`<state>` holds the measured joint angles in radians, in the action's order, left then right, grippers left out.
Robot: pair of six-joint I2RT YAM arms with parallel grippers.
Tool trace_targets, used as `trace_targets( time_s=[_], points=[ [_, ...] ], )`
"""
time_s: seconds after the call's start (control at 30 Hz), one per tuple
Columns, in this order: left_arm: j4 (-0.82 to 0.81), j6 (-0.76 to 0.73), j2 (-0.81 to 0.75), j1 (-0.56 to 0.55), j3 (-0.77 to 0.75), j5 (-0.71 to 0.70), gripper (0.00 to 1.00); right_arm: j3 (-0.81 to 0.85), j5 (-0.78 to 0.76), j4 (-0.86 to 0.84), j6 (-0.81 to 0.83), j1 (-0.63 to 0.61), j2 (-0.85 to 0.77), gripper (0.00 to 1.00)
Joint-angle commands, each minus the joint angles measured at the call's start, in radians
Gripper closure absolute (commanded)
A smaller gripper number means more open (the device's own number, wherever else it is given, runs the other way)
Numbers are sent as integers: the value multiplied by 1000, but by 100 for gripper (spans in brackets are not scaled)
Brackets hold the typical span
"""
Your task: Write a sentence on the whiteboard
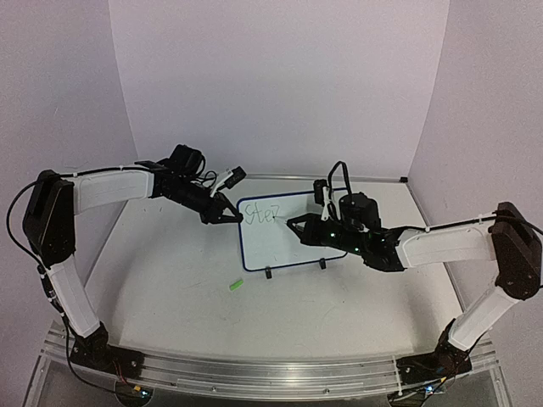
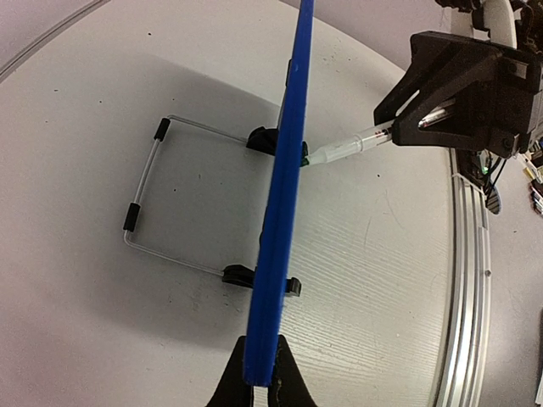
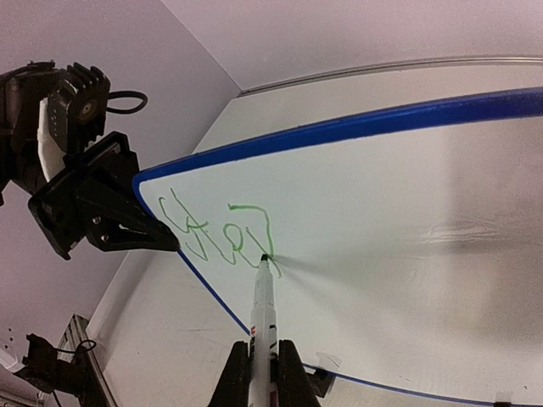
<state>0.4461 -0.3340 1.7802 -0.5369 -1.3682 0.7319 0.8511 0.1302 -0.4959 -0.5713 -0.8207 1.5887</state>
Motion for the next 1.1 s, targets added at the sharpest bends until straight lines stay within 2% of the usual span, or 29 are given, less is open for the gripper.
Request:
trace_targets(
  time_s=[0.0, 0.37, 0.63, 0.83, 1.07],
  points=[
    [35, -22, -7, -20, -17, -43, 100, 35, -20, -17, 15, 4, 0, 100],
    [36, -23, -10, -20, -15, -43, 100, -23, 31, -13, 21, 4, -111, 100],
    [37, -24, -10, -24, -11, -49, 100, -64, 67, 51, 56, 12, -196, 100],
    [41, -26, -10, -30, -12, -54, 100, -106, 121, 66, 56, 65, -249, 100],
    [45, -28, -8, -36, -12, -58, 100, -103, 181, 54, 48, 134, -237, 100]
  ],
)
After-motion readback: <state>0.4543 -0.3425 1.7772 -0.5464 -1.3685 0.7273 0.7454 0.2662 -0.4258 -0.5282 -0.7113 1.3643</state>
